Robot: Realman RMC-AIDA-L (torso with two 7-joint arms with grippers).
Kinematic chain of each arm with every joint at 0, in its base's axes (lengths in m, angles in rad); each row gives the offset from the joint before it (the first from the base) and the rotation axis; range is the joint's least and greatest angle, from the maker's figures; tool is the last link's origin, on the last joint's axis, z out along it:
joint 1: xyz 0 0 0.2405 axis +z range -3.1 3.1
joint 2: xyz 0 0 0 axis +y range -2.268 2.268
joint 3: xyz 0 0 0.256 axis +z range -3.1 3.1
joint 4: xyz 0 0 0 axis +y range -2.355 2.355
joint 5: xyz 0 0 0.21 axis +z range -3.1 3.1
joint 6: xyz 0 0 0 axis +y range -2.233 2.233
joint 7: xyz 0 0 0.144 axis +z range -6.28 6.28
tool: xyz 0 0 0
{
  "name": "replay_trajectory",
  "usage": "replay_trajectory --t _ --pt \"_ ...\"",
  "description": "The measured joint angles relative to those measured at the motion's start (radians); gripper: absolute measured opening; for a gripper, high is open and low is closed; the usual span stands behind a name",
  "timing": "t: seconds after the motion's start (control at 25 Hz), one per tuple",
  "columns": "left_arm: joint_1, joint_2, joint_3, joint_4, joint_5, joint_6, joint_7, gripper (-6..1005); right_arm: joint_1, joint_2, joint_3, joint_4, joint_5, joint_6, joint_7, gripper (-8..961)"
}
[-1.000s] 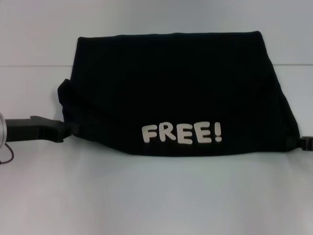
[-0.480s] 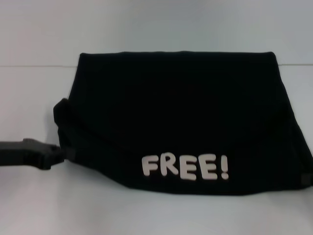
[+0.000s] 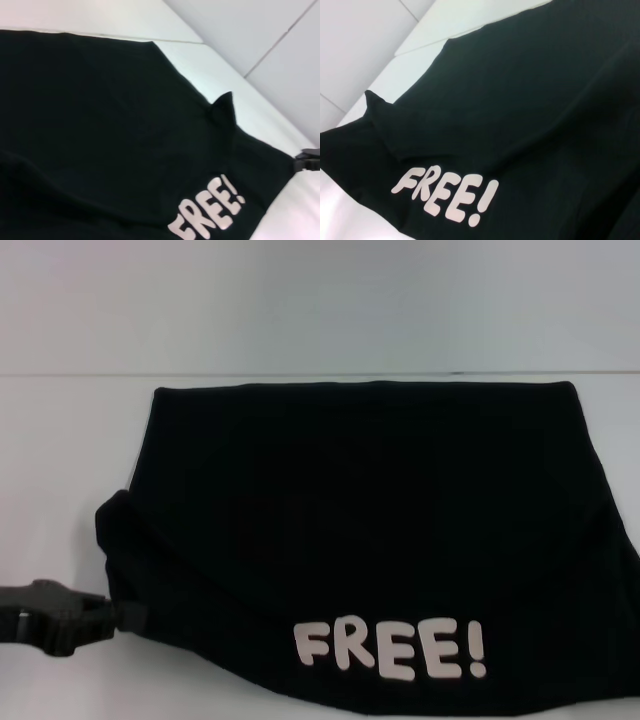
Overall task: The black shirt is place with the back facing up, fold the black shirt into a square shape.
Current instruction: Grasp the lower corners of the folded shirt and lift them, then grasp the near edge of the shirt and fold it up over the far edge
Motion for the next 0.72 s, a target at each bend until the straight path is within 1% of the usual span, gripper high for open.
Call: replay_trajectory --t 0.16,0.32,0.48,0.6,0.72 --pt "0.008 0.003 -0.031 0.003 0.013 0.068 0.001 10 -0.022 -0.006 0.004 -0.001 -0.005 -0.036 -0.012 43" --pt "0.014 0.004 -0.029 0.001 0.038 0.082 -0.004 16 -0.032 -0.007 0.01 -0.001 -0.037 -0.084 -0.022 44" --pt "0.007 0.003 -0.027 -0.005 0.045 0.087 -0.008 21 -0.031 -0.007 0.048 -0.002 -0.065 -0.106 -0.031 43" --pt "-0.023 0.01 -0.027 -0.018 0.04 0.082 -0.008 25 -0.012 -0.014 0.102 -0.003 -0.064 -0.106 -0.059 43" --pt "-0.068 0.024 -0.03 -0.039 0.039 0.061 -0.009 29 0.029 -0.027 0.156 0.0 -0.063 -0.096 -0.075 43"
